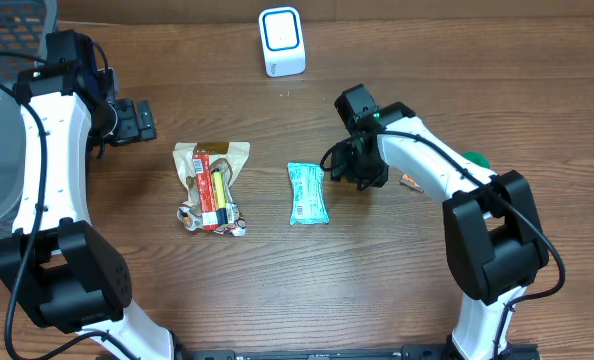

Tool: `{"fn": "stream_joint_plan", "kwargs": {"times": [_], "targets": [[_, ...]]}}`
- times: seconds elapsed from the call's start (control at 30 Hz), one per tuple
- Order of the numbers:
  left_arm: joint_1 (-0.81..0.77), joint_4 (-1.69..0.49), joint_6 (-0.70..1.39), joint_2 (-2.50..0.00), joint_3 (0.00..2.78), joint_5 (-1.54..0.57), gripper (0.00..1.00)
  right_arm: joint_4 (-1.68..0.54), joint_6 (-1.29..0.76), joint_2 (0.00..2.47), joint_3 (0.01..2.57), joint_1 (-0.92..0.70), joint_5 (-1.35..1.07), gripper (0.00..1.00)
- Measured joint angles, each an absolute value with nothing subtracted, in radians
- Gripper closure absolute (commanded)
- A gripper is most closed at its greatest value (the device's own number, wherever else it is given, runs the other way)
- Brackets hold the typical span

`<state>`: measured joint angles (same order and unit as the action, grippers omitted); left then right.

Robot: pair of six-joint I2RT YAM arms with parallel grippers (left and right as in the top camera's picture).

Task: Scan the item barcode
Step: 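Release the Kleenex pack and move the right gripper over the wipes pack, then lower the right gripper and grasp the mint-green wipes pack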

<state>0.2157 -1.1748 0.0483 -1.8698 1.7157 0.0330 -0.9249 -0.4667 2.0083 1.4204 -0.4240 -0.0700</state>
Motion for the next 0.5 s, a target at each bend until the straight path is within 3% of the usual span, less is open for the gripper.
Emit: {"fn": "stream_joint_plan", "kwargs": {"times": [0.5], "targets": [[0.216,-1.175,0.048,-1.870,1.716,0.033,0.00,-0.878,-0.555,2.009,1.366,-0.442,-0.102,0.48]]}}
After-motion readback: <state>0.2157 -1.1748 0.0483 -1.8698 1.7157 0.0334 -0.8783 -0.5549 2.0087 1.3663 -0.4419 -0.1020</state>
